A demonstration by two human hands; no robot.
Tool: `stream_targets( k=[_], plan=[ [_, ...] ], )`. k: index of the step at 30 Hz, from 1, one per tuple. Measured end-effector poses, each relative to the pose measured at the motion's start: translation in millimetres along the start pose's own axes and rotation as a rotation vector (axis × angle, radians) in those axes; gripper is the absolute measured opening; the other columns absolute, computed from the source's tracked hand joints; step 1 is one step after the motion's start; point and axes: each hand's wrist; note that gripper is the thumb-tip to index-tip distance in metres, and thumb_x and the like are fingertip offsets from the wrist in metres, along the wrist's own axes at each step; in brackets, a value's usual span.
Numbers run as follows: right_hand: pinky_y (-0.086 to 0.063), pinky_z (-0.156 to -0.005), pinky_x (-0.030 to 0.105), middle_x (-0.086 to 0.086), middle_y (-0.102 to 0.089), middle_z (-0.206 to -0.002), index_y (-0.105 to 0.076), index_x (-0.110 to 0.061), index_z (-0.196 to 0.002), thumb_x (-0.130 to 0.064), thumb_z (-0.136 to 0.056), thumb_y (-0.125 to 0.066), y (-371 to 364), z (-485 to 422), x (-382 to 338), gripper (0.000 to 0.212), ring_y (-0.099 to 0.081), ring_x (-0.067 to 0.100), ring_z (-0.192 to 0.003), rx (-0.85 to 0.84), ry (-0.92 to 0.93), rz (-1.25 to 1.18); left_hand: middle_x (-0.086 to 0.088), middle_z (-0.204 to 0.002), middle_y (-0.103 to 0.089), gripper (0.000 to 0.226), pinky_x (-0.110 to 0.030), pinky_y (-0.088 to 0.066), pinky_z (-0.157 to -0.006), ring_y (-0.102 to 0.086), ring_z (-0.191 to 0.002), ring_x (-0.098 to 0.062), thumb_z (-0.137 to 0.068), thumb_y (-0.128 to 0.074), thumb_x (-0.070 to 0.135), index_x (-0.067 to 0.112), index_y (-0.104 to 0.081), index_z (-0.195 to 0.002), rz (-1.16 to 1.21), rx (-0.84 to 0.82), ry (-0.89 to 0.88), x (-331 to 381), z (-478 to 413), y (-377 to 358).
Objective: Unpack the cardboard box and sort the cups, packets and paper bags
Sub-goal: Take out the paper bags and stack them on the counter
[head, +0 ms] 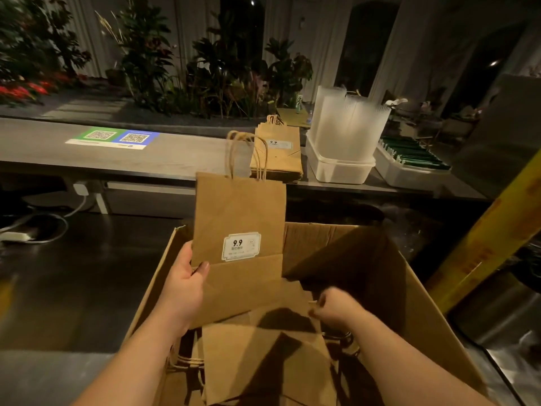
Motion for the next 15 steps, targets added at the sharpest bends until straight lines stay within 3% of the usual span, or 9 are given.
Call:
stream_targets(
  k=[2,4,9,13,15],
  plan=[
    [-0.055,-0.093,0.031,-0.005,-0.062,-0.11,-0.061,-0.025,-0.121,-0.037,-0.089,-0.076,-16,-4,10,0.037,-0.062,0.012,-0.102,-0.2,-0.099,0.069,0.015,-0.109,-0.074,0.034,-0.05,-0.058,-0.09,-0.07,-0.108,-0.018,-0.109,-0.044,0.019,0.048,-0.058,-0.119,-0.001,0.023,-0.003,-2,-1,-3],
    [-0.052,-0.095,0.031,-0.005,-0.061,-0.109,-0.063,-0.025,-0.12,-0.04,-0.087,-0.078,-26,-7,10,0.039,-0.061,0.013,-0.104,-0.262,-0.131,0.16,0.015,-0.112,-0.073,0.036,-0.052,-0.057,-0.093,-0.068,-0.112,-0.019,-0.109,-0.043,0.018,0.049,-0.058,-0.119,0.019,0.044,-0.018,-3,-2,-3],
    [-0.051,-0.093,0.03,0.001,-0.061,-0.118,-0.058,-0.022,-0.128,-0.025,-0.091,-0.073,-42,-13,7,0.04,-0.057,0.014,-0.097,-0.158,-0.152,0.229,0.016,-0.116,-0.071,0.038,-0.051,-0.057,-0.096,-0.067,-0.114,-0.015,-0.109,-0.044,0.02,0.052,-0.056,-0.124,-0.022,0.064,-0.036,-8,-5,-1],
    [-0.052,-0.096,0.036,-0.003,-0.064,-0.115,-0.062,-0.028,-0.122,-0.037,-0.082,-0.08,-41,-20,5,0.045,-0.06,0.016,-0.107,-0.056,-0.193,0.063,0.014,-0.133,-0.061,0.049,-0.05,-0.051,-0.104,-0.058,-0.126,-0.017,-0.108,-0.045,0.019,0.047,-0.038,-0.148,-0.044,0.081,-0.052,-10,-5,3],
    [-0.041,-0.105,0.045,-0.006,-0.066,-0.111,-0.063,-0.034,-0.113,-0.038,-0.084,-0.076,-30,-20,4,0.032,-0.057,0.019,-0.114,0.017,-0.133,0.051,0.013,-0.138,-0.057,0.056,-0.047,-0.049,-0.107,-0.055,-0.129,-0.016,-0.108,-0.045,0.015,0.047,-0.032,-0.152,-0.063,0.089,-0.085,-10,-5,4]
  ],
)
Point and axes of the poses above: each hand's wrist, its own z-axis away from the middle knuckle, its own y-axis out of the back of the hand, x = y × z
